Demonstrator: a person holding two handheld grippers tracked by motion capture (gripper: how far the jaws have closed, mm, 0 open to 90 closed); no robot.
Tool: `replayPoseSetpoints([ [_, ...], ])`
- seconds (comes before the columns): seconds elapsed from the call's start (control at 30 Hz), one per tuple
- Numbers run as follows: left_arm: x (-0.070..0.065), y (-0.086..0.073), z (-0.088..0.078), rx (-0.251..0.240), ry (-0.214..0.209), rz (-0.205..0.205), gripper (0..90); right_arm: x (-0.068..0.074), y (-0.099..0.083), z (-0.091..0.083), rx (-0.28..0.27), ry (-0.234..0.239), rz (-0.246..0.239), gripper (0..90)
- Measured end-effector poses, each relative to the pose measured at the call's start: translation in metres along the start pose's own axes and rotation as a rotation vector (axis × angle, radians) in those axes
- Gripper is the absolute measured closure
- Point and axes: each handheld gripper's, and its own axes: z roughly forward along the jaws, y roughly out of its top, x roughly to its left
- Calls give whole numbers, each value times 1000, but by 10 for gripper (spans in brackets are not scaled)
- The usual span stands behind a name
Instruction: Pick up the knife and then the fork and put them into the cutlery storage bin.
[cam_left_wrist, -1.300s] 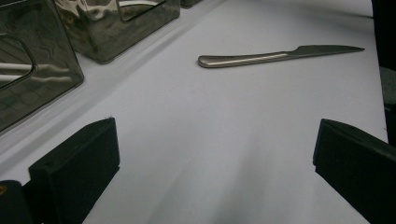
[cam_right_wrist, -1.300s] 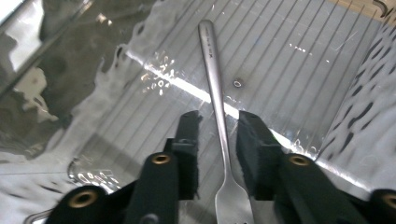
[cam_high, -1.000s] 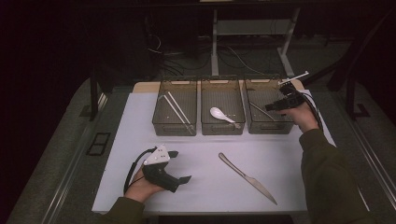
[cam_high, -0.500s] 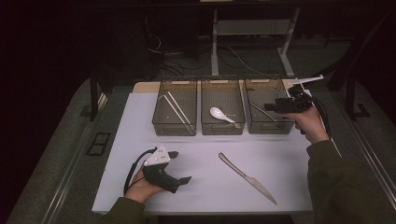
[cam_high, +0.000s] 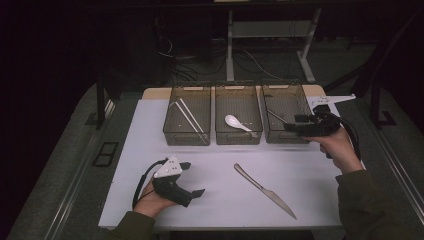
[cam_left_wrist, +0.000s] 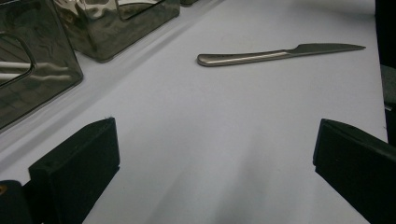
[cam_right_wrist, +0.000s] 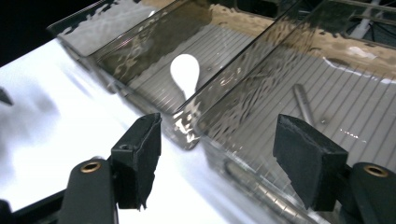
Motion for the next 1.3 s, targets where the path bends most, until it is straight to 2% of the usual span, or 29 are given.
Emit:
replayPoseSetpoints([
  [0.23, -1, 0, -1, 3, 5, 2, 0, 16, -21, -9, 21, 18, -18, 355],
  [0.33, -2, 0, -1, 1, 5, 1, 0, 23, -30, -10, 50, 38, -24, 417],
  [0.47, -2, 0, -1, -2, 5, 4, 0, 33, -41, -12, 80, 76, -26, 547],
  [0.6, -3, -1, -1, -4, 6, 3, 0, 48, -54, -11, 119, 117, -64, 672],
  [0.73, -3, -1, -1, -4, 6, 4, 0, 64, -66, -8, 155, 137, -108, 789],
  [0.93, -3, -1, -1, -1, 8, 4, 0, 86, -82, -2, 211, 179, -163, 882],
  [1.1, -3, -1, -1, -4, 9, 1, 0, 104, -95, 2, 253, 213, -201, 896],
  [1.3, -3, -1, -1, 0, 8, 3, 0, 122, -109, 9, 327, 210, -258, 896],
])
